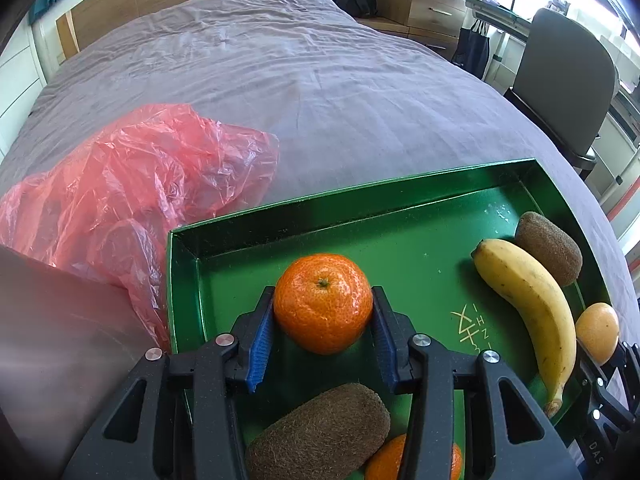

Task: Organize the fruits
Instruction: 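Lower the mandarin and grapefruit into the tray and open both tools, then withdraw both tools from the tray back over the fruit spread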

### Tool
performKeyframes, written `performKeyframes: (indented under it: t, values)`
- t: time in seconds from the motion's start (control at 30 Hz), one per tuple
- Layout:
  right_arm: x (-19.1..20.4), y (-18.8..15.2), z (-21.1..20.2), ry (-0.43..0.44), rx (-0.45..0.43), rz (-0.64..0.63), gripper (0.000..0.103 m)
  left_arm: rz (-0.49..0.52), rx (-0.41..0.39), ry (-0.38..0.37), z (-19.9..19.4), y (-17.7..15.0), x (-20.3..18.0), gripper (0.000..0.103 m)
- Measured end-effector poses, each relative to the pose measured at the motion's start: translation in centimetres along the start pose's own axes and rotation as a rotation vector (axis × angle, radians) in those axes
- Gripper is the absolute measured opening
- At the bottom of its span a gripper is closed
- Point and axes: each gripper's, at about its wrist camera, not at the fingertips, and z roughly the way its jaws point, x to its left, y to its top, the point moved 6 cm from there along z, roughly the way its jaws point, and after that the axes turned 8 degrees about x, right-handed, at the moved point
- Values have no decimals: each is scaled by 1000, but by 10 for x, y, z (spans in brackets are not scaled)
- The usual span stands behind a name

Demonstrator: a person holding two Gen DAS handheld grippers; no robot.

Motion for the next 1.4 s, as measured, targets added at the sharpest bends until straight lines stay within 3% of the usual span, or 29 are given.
performKeyframes:
  t: [0.2, 0.37, 0.7, 1.1, 1.4]
  values:
    - [0, -1, -1, -8, 5, -6, 42, 14, 2, 7, -2, 0, -1, 40]
    - [1, -1, -4, -7, 3, 1, 43, 51, -30, 31, -15, -3, -7, 51]
    - [7, -9, -45, 2, -30, 16, 55, 87, -87, 16, -60, -20, -19, 57]
    - [12, -40, -117, 17, -57, 52, 59, 99, -121, -60, -132, -75, -21, 58]
    - [43, -72, -167, 48, -65, 29, 61, 72, -152, -34, -177, -136, 10, 60]
